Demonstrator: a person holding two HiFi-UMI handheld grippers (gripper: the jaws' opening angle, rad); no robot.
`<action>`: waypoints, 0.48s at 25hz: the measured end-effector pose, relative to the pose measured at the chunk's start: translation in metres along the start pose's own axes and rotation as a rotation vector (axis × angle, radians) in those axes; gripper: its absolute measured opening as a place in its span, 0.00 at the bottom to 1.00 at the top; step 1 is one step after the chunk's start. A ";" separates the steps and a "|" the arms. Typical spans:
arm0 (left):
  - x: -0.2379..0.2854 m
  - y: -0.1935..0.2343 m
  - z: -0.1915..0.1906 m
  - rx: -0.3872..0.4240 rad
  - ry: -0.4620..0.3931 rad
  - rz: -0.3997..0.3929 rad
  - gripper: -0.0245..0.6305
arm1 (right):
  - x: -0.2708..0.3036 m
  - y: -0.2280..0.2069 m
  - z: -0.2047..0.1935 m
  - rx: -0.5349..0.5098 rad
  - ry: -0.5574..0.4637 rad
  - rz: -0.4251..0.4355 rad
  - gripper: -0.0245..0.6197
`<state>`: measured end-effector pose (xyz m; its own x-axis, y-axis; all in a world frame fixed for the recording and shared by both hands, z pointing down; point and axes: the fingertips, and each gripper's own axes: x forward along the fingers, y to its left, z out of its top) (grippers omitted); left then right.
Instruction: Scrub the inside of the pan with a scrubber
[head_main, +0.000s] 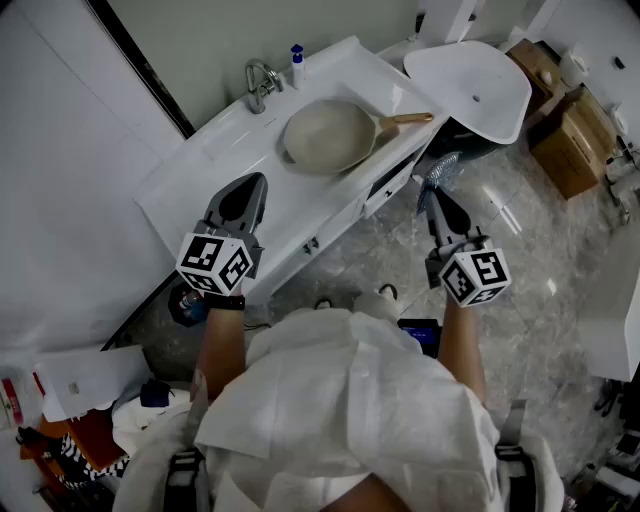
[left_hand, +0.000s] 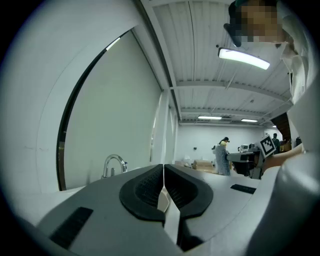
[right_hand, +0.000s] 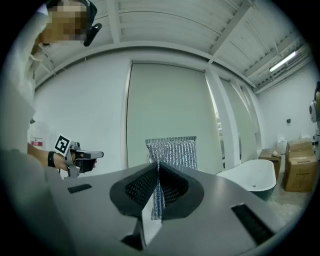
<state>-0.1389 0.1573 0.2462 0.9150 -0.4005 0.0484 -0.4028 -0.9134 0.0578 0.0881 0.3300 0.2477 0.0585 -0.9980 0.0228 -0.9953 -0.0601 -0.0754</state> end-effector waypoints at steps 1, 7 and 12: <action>0.001 -0.001 -0.001 -0.001 0.001 -0.002 0.07 | 0.001 0.000 0.000 -0.004 0.001 0.002 0.07; 0.007 -0.001 0.000 0.000 -0.003 -0.013 0.07 | 0.003 -0.002 0.001 -0.015 0.003 0.006 0.07; 0.017 -0.003 0.003 -0.002 -0.002 -0.024 0.07 | 0.005 -0.009 0.004 -0.015 0.006 -0.004 0.07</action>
<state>-0.1220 0.1525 0.2438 0.9244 -0.3788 0.0450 -0.3810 -0.9226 0.0606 0.0978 0.3256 0.2449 0.0622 -0.9976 0.0288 -0.9961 -0.0639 -0.0606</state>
